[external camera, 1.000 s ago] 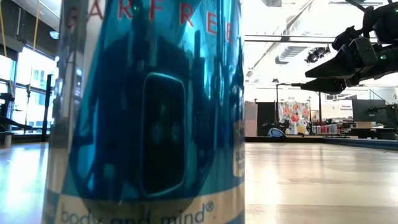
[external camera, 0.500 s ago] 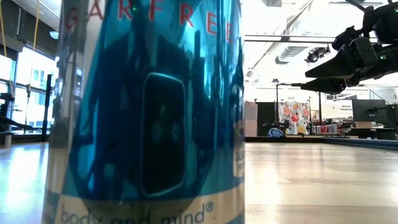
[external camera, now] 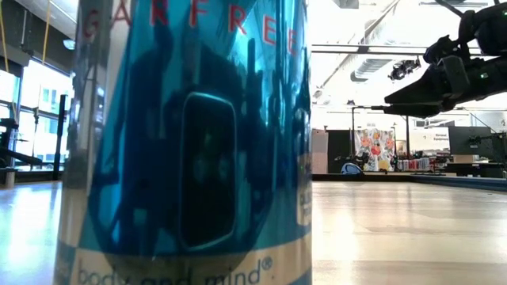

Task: Place canned beverage on shelf
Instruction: Move the white blue soda can to the center of the table

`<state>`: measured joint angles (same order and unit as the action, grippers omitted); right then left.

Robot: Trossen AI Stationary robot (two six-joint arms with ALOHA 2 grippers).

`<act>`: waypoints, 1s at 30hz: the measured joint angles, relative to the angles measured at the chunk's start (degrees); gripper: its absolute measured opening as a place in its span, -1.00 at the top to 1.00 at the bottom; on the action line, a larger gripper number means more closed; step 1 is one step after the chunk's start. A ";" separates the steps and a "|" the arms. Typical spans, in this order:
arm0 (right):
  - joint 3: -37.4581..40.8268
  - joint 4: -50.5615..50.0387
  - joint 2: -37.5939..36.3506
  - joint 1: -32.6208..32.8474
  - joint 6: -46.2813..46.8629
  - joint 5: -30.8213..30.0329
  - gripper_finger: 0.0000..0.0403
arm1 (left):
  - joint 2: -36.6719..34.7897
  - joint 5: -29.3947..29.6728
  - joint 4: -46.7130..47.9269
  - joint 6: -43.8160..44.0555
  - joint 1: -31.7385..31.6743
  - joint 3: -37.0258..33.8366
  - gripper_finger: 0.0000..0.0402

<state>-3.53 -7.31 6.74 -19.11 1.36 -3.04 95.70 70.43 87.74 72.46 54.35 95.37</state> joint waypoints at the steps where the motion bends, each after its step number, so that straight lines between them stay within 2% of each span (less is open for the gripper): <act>1: 0.00 0.08 0.00 0.02 0.05 -0.80 -0.92 | 0.00 0.84 2.44 3.53 1.30 -0.18 -0.46; 4: 0.00 0.43 0.00 0.00 0.14 -3.44 -0.92 | -0.83 3.45 0.45 4.98 4.43 -5.41 -0.46; 6: 0.00 0.48 0.00 0.00 2.92 -4.05 -0.92 | -1.44 5.50 0.57 10.30 6.39 -10.51 -0.46; 12: 0.00 0.54 0.00 0.02 35.72 -2.74 -0.92 | -6.19 14.67 1.84 34.34 6.74 -28.58 -0.46; 14: 0.00 0.86 0.00 0.02 41.25 -2.75 -0.92 | -8.13 17.57 1.59 41.01 5.26 -33.55 -0.46; 17: 0.02 0.75 0.00 0.02 44.70 -2.76 -0.92 | -10.43 18.71 0.08 47.58 2.16 -39.27 -0.46; 20: 0.02 0.68 0.00 0.02 44.66 -2.63 -0.92 | -11.53 18.61 -1.96 48.95 0.16 -42.71 -0.46; 23: 0.02 0.68 0.00 0.02 43.36 -2.55 -0.92 | -11.89 18.94 -2.91 48.66 -0.78 -43.32 -0.46; 27: 0.00 0.68 0.00 0.02 43.61 -2.54 -0.92 | -11.87 19.66 -7.09 44.52 -3.15 -43.31 -0.46; 30: 0.01 0.61 0.00 0.02 43.63 -2.54 -0.92 | -11.16 19.62 -14.41 39.16 -6.35 -43.30 -0.46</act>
<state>-3.52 -6.70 6.74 -19.09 44.99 -5.58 84.54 90.04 73.32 111.62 48.01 52.07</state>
